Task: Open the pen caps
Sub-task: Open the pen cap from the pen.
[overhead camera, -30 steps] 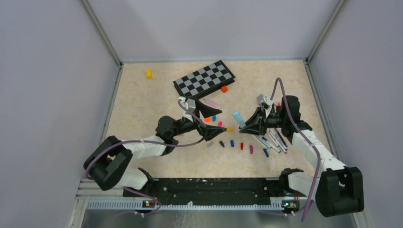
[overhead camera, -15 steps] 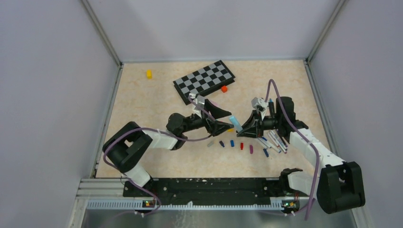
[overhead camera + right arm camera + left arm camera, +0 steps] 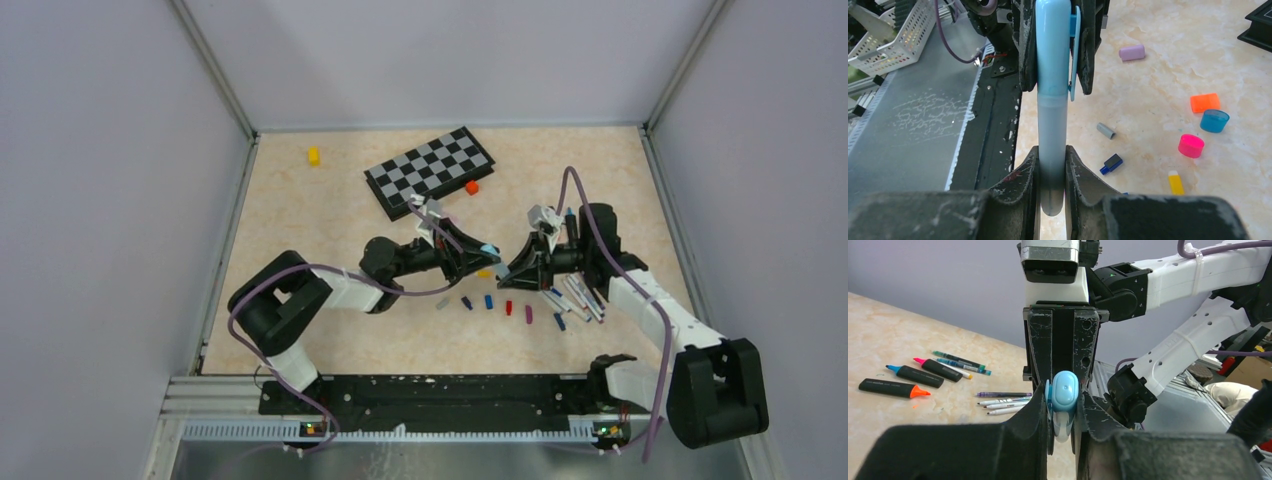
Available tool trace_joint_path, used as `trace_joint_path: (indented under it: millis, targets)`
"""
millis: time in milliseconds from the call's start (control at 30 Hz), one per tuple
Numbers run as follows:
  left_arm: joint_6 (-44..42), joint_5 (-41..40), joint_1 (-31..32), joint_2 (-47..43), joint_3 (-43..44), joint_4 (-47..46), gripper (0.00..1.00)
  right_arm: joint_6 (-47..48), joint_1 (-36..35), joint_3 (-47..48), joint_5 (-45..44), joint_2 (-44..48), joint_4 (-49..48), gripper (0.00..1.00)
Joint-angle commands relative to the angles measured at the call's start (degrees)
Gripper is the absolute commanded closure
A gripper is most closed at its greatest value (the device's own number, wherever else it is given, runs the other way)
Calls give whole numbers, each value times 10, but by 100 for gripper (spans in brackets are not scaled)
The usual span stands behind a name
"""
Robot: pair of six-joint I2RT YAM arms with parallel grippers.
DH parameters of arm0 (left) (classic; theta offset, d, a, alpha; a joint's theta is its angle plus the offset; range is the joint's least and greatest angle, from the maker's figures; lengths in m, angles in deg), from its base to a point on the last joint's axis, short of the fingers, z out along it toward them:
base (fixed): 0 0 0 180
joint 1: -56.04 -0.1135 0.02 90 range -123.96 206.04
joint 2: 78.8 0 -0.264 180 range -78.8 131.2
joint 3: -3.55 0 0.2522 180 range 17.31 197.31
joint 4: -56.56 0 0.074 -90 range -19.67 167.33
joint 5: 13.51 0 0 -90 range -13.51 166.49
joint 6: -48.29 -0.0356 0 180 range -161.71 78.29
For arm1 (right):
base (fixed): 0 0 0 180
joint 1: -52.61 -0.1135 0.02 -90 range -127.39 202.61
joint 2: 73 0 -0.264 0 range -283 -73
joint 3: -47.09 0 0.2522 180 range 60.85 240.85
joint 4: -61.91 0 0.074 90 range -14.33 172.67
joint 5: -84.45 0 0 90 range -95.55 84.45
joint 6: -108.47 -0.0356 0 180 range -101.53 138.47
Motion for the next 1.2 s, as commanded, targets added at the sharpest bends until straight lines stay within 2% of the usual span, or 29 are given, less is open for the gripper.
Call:
trace_joint_path:
  millis: [0, 200, 367, 433, 533, 633, 700, 800, 967, 1067, 1167]
  targets:
    - [-23, -35, -23, -57, 32, -35, 100, -8, -6, 21, 16, -14, -30, 100]
    - [33, -78, -139, -113, 92, -29, 100, -56, -13, 13, 37, -28, -79, 100]
    - [29, -108, -176, -161, 112, -1, 100, -37, -13, 18, 11, -35, -58, 100]
    - [28, -90, -181, -180, 109, 22, 100, -20, -13, 26, -43, -32, -28, 100]
    - [9, -49, -187, -227, 87, 138, 100, -78, 0, 15, -198, -11, -76, 100]
    - [-51, -40, -189, -293, 52, 343, 100, -120, 21, 19, -356, -9, -90, 100]
    - [-107, -72, -188, -342, 39, 506, 100, -135, 24, 35, -425, -32, -84, 100]
    - [-157, -166, -188, -399, 17, 708, 100, -139, 25, 80, -464, -95, -62, 100]
    - [-125, -256, -189, -433, -34, 801, 100, -143, 24, 186, -457, -226, 7, 100]
    - [-99, -294, -188, -413, -44, 827, 100, -163, 23, 241, -467, -290, 27, 100]
    - [-81, -295, -188, -366, -42, 831, 100, -164, 18, 295, -480, -346, 62, 100]
